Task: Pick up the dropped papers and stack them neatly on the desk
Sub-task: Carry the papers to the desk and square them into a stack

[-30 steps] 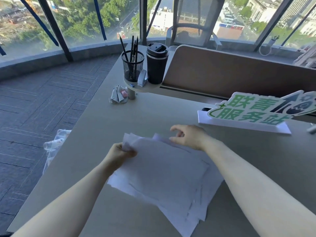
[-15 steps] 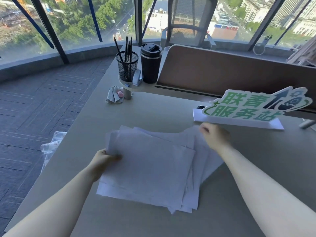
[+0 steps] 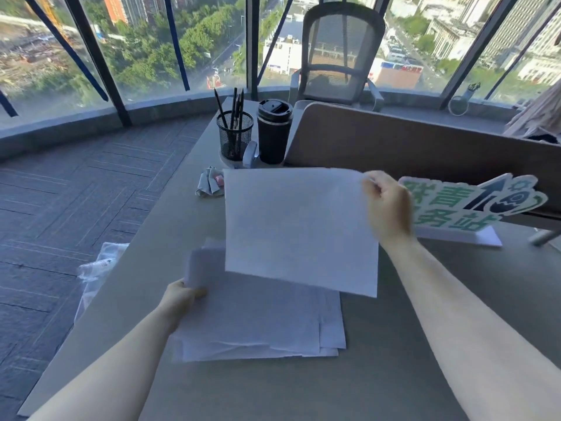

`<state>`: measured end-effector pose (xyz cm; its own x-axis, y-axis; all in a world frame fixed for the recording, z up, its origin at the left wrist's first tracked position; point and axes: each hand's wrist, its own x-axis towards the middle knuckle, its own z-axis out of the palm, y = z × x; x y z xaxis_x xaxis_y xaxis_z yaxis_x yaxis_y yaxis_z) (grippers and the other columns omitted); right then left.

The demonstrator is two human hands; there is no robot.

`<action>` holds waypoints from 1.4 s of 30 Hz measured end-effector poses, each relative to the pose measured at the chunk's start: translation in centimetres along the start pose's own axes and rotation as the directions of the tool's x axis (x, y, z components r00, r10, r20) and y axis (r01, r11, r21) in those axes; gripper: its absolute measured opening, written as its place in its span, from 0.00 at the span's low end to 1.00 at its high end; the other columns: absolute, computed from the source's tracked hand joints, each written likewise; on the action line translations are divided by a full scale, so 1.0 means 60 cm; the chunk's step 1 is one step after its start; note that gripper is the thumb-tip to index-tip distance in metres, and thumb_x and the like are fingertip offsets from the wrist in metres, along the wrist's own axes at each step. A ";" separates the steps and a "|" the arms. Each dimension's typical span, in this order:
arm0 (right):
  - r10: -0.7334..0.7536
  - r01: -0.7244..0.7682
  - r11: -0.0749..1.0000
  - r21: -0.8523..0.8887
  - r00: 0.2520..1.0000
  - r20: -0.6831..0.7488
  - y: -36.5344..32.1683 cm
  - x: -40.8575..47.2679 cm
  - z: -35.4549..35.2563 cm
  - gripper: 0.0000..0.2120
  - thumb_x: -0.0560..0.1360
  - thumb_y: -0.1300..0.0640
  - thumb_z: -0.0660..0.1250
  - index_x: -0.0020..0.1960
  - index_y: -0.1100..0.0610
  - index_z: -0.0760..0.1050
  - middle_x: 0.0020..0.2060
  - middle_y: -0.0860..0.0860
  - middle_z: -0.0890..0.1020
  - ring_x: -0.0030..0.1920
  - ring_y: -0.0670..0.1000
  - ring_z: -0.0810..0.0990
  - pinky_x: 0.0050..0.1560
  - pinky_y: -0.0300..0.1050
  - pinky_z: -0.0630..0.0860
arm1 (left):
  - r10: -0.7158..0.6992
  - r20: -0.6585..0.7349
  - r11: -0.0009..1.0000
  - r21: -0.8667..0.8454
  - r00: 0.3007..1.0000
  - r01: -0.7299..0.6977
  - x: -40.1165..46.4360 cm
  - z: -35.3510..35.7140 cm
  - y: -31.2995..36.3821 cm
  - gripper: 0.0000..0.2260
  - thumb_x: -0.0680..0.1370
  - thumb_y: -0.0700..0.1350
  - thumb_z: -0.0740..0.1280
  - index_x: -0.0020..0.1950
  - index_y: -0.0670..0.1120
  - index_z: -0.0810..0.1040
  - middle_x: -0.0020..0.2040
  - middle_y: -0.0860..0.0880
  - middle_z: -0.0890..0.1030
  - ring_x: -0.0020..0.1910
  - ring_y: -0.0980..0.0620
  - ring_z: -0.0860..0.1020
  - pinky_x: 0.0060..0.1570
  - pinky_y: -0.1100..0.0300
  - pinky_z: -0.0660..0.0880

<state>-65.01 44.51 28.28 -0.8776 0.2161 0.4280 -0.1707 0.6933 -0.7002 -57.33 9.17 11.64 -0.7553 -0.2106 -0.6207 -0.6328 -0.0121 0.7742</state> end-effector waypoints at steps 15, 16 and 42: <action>0.419 -0.341 0.903 -0.262 0.837 0.352 0.206 -0.209 0.201 0.10 0.78 0.52 0.62 0.50 0.58 0.79 0.39 0.52 0.79 0.43 0.56 0.77 0.40 0.46 0.67 | 0.037 0.248 0.999 0.011 0.968 -0.041 0.021 0.006 -0.024 0.17 0.68 0.43 0.76 0.56 0.45 0.80 0.49 0.44 0.85 0.39 0.54 0.85 0.35 0.62 0.77; 0.436 -0.355 0.893 -0.277 0.834 0.338 0.207 -0.213 0.204 0.11 0.77 0.52 0.64 0.53 0.58 0.79 0.42 0.52 0.79 0.45 0.56 0.77 0.42 0.46 0.67 | 0.069 0.247 0.997 0.019 0.967 -0.076 0.023 0.012 -0.028 0.19 0.64 0.38 0.76 0.54 0.42 0.80 0.49 0.42 0.85 0.36 0.54 0.84 0.32 0.63 0.78; 0.256 -0.449 0.530 0.720 0.893 0.369 0.121 -0.150 0.040 0.26 0.70 0.49 0.73 0.64 0.59 0.75 0.55 0.53 0.83 0.54 0.51 0.83 0.53 0.48 0.76 | 0.447 0.216 0.891 -0.191 0.868 -0.412 0.015 0.014 0.118 0.17 0.60 0.35 0.74 0.47 0.44 0.83 0.40 0.52 0.85 0.43 0.51 0.82 0.44 0.58 0.78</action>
<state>-59.45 45.96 17.95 -0.9931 0.1168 -0.0079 -0.0187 -0.2247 -0.9742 -62.64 9.74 16.42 -0.9755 0.0226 -0.2190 -0.2201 -0.1107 0.9692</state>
